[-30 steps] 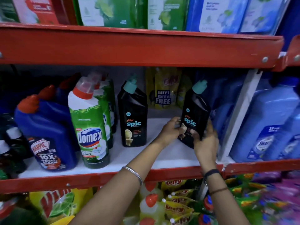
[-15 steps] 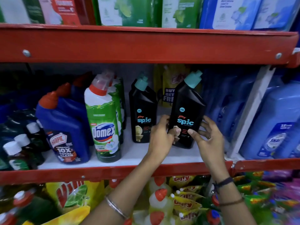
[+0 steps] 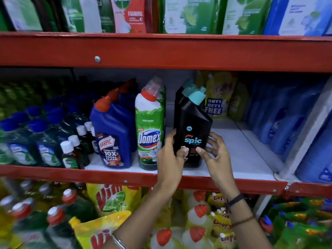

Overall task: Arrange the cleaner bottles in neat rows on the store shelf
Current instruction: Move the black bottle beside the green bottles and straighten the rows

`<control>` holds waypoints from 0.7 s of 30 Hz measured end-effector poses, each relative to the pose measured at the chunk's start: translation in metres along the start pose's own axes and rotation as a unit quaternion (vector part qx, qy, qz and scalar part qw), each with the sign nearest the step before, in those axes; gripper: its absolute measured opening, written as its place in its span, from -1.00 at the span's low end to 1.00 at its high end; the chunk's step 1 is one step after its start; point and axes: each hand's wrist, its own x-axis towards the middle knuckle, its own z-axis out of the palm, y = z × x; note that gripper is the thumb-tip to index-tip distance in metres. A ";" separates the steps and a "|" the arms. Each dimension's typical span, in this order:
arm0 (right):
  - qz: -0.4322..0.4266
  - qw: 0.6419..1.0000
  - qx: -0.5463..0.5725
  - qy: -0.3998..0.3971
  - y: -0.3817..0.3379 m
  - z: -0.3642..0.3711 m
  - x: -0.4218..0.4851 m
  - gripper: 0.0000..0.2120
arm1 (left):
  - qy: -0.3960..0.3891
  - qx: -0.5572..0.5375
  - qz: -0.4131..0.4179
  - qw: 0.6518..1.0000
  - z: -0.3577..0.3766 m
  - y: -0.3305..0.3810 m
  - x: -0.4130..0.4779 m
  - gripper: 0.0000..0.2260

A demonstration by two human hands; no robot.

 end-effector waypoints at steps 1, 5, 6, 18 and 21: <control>0.002 1.000 0.000 -0.003 0.001 0.002 0.000 -0.54 | 0.002 0.005 0.000 1.000 -0.001 -0.002 -0.001 -0.55; 0.004 1.000 -0.008 -0.006 0.005 0.006 0.000 -0.54 | 0.011 0.021 0.010 1.000 -0.002 -0.004 -0.006 -0.52; 0.003 1.000 -0.011 -0.006 0.005 0.006 -0.001 -0.55 | 0.012 0.031 0.018 0.999 -0.001 -0.005 -0.007 -0.51; 0.077 0.994 0.080 -0.003 0.002 0.000 -0.015 -0.46 | -0.075 0.016 0.053 0.996 -0.011 -0.004 -0.013 -0.55; 0.084 0.992 0.091 0.008 -0.002 0.000 -0.015 -0.25 | -0.086 0.015 0.047 0.995 -0.015 -0.002 -0.010 -0.56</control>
